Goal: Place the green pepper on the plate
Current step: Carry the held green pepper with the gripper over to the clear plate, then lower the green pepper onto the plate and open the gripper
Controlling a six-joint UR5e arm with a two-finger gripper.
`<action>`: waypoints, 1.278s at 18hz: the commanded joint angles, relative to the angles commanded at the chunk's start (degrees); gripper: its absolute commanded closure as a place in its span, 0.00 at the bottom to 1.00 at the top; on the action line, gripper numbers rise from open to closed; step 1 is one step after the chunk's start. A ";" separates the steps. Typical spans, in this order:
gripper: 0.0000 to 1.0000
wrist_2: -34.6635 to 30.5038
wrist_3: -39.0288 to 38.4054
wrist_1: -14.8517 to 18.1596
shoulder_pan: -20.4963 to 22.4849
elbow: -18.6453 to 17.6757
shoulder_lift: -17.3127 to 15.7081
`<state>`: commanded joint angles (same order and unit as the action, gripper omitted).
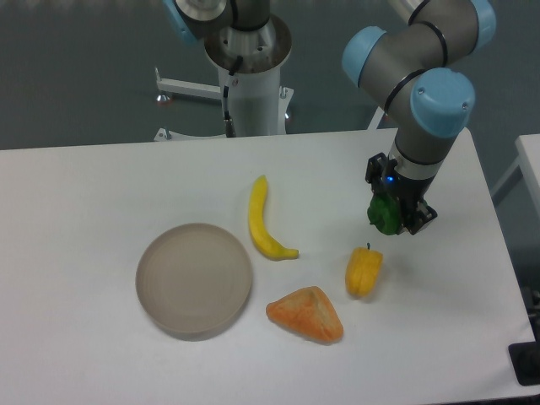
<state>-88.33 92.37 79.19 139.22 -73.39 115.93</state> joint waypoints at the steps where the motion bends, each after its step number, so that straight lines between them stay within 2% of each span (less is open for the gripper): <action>1: 0.94 -0.09 0.00 0.00 0.00 0.00 0.00; 5: 0.94 0.53 -3.58 0.00 -0.87 0.88 0.44; 7: 0.94 0.35 -11.83 -0.52 -4.64 1.32 1.49; 9: 0.94 0.53 -18.24 -2.62 -8.41 0.62 1.67; 13: 0.94 1.05 -26.61 -2.99 -15.19 0.35 1.67; 18: 0.91 1.93 -34.70 -3.34 -20.82 -2.28 2.02; 23: 0.77 1.76 -42.17 -6.49 -27.24 -3.43 5.35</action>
<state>-86.57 50.20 72.70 111.98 -76.82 121.28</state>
